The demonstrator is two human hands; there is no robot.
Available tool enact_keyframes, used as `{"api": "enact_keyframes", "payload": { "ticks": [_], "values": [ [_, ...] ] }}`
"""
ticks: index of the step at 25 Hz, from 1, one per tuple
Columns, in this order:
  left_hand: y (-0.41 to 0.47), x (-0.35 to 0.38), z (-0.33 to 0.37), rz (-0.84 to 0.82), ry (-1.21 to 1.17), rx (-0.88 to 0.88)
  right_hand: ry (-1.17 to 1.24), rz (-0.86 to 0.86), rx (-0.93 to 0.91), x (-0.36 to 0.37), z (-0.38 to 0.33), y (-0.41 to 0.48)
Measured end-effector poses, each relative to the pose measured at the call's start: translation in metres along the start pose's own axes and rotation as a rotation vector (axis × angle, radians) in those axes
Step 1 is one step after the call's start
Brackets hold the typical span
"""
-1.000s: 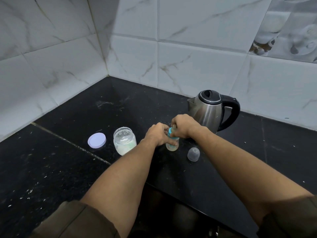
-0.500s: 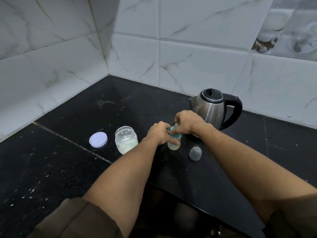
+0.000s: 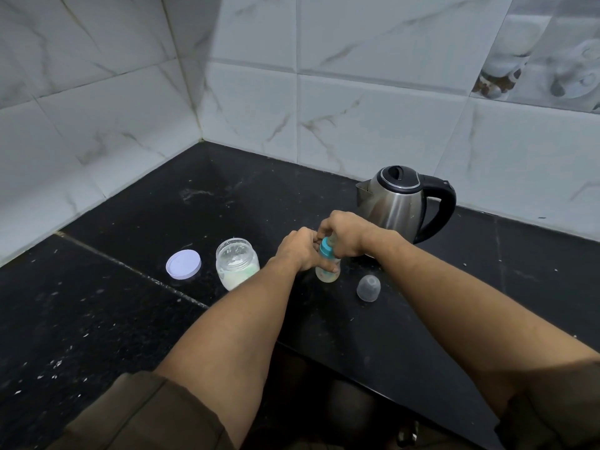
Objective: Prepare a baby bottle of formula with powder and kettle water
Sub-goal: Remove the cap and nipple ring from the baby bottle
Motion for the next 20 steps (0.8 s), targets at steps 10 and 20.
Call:
{"api": "enact_keyframes", "payload": {
  "ticks": [10,20],
  "values": [
    [0.0,0.001,0.0,-0.008,-0.016,0.009,0.073,0.072,0.1,0.002,0.008,0.001],
    [0.0,0.003,-0.002,0.027,-0.061,0.054,0.345,0.34,0.107,-0.026,0.03,-0.02]
  ]
}}
Point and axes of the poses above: each hand's wrist, its own y-axis towards the middle knuckle, its own x-axis out of the palm, z = x × y, the point moved 5 cm from there along y, towards the middle knuckle, and after that the axes turned 9 degrees about y, right-handed, at the moved point
